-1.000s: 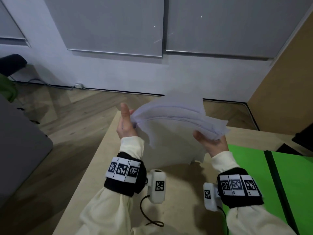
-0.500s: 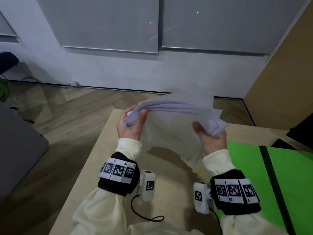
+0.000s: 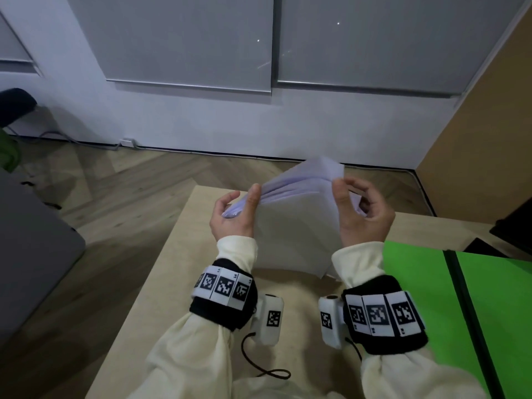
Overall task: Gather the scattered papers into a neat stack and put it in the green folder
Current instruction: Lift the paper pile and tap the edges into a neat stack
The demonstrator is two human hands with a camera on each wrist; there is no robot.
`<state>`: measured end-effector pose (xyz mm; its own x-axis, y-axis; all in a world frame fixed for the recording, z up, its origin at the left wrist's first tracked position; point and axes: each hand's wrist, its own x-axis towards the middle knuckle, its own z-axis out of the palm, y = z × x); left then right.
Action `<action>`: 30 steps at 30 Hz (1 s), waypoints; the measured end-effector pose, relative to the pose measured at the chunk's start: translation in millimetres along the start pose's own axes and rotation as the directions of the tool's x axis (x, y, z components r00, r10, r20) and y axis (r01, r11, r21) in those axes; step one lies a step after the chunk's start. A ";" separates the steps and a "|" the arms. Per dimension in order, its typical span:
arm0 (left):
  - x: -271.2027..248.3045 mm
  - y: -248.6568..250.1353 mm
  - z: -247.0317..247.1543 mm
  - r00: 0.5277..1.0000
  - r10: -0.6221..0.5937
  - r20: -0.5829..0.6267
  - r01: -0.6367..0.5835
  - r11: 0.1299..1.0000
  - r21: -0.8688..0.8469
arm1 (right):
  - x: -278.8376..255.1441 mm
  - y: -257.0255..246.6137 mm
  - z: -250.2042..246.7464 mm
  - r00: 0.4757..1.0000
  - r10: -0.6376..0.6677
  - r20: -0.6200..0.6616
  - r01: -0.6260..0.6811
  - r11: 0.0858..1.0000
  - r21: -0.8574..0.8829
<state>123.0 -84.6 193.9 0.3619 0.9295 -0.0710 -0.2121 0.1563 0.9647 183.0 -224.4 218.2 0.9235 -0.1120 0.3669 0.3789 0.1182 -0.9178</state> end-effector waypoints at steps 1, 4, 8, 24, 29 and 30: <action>-1.4 -0.1 0.5 1.000 -0.003 0.014 0.003 1.000 -0.004 | -1.6 0.2 1.8 1.000 -0.027 0.009 0.027 0.999 -0.024; -0.2 1.4 -1.9 0.997 0.007 0.074 -0.008 1.000 0.006 | -1.8 1.9 3.0 0.996 -0.085 0.042 0.086 0.996 -0.033; 3.9 2.2 -8.5 0.975 0.065 0.212 -0.086 0.992 0.090 | 7.4 6.0 1.2 0.995 -0.092 0.036 0.093 0.995 -0.029; 24.5 -2.0 -11.1 0.960 -0.084 0.267 0.041 0.986 0.162 | 31.5 51.8 -30.1 0.949 0.289 0.127 -0.313 0.914 0.257; 27.5 -4.3 -10.6 0.960 -0.108 0.257 0.056 0.978 0.203 | 23.8 72.9 -43.7 0.876 0.262 0.405 -0.370 0.904 0.216; 27.8 -4.9 -10.7 0.959 -0.112 0.259 0.058 0.977 0.207 | 20.8 74.4 -45.3 0.882 0.264 0.390 -0.355 0.917 0.184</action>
<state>124.3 -56.0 184.5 0.6060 0.7878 -0.1101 0.0018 0.1370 0.9906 227.7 -262.6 150.7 0.9380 0.3168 0.1407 0.0302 0.3295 -0.9437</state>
